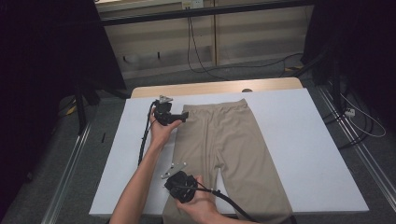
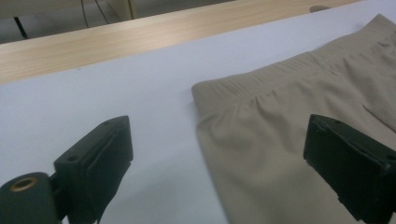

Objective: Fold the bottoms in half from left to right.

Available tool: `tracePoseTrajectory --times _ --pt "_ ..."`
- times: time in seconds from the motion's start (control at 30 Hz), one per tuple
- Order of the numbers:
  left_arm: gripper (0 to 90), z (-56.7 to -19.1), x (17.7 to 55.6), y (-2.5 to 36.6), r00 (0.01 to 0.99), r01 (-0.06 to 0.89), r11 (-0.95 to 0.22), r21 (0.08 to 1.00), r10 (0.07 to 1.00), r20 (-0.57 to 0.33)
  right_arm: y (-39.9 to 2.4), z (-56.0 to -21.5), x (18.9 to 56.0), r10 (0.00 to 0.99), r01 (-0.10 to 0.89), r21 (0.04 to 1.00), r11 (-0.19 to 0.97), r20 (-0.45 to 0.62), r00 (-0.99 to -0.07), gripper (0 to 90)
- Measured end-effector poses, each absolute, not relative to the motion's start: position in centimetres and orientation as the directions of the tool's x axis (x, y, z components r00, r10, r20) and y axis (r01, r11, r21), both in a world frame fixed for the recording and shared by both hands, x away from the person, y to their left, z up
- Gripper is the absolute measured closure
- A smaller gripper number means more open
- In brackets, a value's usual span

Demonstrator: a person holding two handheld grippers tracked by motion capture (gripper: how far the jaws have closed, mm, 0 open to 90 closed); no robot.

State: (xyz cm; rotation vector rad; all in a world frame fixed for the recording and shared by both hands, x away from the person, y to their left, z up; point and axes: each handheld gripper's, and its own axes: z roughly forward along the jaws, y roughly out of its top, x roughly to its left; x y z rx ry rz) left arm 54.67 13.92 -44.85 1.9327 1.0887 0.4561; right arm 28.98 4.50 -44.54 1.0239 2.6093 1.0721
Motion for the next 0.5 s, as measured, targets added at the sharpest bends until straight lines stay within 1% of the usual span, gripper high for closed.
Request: tracePoseTrajectory --times 0.03,0.1,0.13,0.17,0.2,0.23,0.3,0.33,0.37,0.43,0.5 --pt "12.6 -44.8 54.9 13.8 0.557 0.522 -0.247 0.816 0.824 -0.106 4.4 -44.5 28.9 0.631 0.541 0.665 0.515 0.133 -0.764 90.0" --pt "21.3 -44.8 55.4 13.7 0.555 0.541 -0.249 0.804 0.824 -0.118 4.4 -44.5 28.3 0.608 0.524 0.667 0.53 0.132 -0.783 90.0" --pt "28.0 -44.7 55.5 13.7 0.564 0.544 -0.256 0.799 0.817 -0.123 4.5 -44.5 28.0 0.598 0.512 0.672 0.535 0.126 -0.791 90.0" --pt "43.8 -44.6 55.9 13.7 0.559 0.561 -0.257 0.787 0.818 -0.131 4.6 -44.5 27.5 0.58 0.502 0.675 0.541 0.132 -0.804 90.0" --pt "46.4 -44.6 55.9 13.7 0.559 0.561 -0.257 0.787 0.818 -0.131 4.6 -44.4 27.3 0.575 0.504 0.672 0.543 0.14 -0.806 90.0" --pt "46.4 -44.6 56.2 13.8 0.561 0.568 -0.258 0.782 0.816 -0.139 4.6 -44.4 27.3 0.575 0.504 0.672 0.543 0.14 -0.806 90.0" --pt "55.3 -44.6 56.6 13.9 0.563 0.584 -0.25 0.772 0.81 -0.165 4.6 -44.2 27.0 0.562 0.498 0.672 0.547 0.146 -0.814 90.0" --pt "60.5 -44.7 56.7 14.0 0.562 0.593 -0.264 0.761 0.812 -0.157 4.6 -44.1 26.8 0.557 0.492 0.678 0.546 0.144 -0.818 90.0" --pt "60.5 -44.9 56.8 14.0 0.554 0.601 -0.27 0.752 0.819 -0.149 4.6 -44.1 26.8 0.557 0.492 0.678 0.546 0.144 -0.818 90.0" --pt "59.8 -45.3 56.7 14.1 0.577 0.609 -0.3 0.734 0.803 -0.151 4.4 -44.2 26.8 0.557 0.493 0.678 0.545 0.147 -0.818 90.0" --pt "53.5 -45.5 56.7 14.1 0.578 0.608 -0.308 0.732 0.804 -0.141 4.2 -44.4 26.9 0.551 0.491 0.675 0.55 0.148 -0.821 90.0"
